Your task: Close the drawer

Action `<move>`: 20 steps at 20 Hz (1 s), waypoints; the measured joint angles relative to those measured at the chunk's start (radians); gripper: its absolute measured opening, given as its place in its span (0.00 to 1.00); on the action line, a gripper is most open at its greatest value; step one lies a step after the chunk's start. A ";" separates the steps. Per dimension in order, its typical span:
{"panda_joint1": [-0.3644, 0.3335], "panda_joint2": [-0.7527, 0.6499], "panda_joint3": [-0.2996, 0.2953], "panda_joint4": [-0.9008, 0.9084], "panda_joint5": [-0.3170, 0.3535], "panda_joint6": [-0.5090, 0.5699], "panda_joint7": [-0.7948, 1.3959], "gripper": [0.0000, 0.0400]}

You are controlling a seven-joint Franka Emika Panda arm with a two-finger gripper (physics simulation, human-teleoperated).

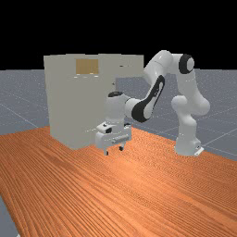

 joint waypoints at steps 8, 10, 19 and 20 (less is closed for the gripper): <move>0.001 -0.186 -0.003 -0.093 -0.006 0.085 0.005 0.02; 0.003 -0.260 -0.002 0.036 -0.004 -0.122 -0.001 0.01; -0.018 -0.544 -0.147 -0.118 0.014 -0.361 -0.541 0.00; -0.066 -0.402 -0.225 0.065 0.092 -0.427 -0.939 0.00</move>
